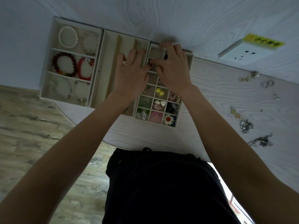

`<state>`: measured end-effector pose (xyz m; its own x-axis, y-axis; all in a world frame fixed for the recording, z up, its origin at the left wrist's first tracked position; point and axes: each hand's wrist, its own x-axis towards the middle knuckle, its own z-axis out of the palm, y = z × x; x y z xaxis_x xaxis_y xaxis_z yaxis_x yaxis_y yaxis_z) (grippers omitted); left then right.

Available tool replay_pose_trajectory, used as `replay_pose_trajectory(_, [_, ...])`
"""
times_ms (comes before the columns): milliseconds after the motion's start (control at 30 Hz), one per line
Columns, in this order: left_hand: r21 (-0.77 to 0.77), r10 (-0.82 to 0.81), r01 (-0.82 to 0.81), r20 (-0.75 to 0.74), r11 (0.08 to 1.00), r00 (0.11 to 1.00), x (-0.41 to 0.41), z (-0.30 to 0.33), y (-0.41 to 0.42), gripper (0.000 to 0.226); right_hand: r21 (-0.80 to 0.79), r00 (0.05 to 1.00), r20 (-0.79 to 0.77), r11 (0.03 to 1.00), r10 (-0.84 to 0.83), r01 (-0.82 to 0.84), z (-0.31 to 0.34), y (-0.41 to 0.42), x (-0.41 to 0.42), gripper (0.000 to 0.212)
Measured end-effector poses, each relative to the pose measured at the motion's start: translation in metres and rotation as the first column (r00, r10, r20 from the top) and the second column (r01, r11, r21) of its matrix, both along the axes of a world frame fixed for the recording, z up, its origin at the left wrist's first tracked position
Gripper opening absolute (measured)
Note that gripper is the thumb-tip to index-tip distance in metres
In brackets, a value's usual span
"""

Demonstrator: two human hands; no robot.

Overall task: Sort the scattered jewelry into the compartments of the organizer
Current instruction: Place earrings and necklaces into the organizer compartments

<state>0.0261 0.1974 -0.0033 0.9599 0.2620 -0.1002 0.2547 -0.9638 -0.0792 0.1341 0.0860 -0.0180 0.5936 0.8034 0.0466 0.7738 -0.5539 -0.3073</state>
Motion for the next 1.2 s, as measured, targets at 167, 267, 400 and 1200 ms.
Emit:
replay_pose_trajectory(167, [-0.078,0.019,-0.011,0.095,0.997,0.995,-0.005,0.003,-0.006,0.040,0.203,0.990,-0.113,0.973,-0.090,0.112,0.014,-0.027,0.000,0.032])
replay_pose_trajectory(267, [-0.301,0.018,0.047,0.210,0.953,0.977,-0.010,0.004,-0.023,0.033,0.256,0.952,-0.169,0.921,-0.256,0.293,0.024,-0.077,-0.005,0.026])
replay_pose_trajectory(400, [-0.435,-0.004,0.128,0.275,0.891,0.961,-0.023,-0.004,-0.066,0.048,0.055,0.843,-0.227,0.858,-0.488,0.511,0.018,-0.168,-0.020,0.024])
replay_pose_trajectory(1200, [-0.362,-0.139,0.200,0.188,0.910,0.972,-0.029,-0.020,-0.113,0.053,-0.064,0.906,-0.064,0.908,-0.418,0.414,-0.008,-0.167,-0.052,0.008])
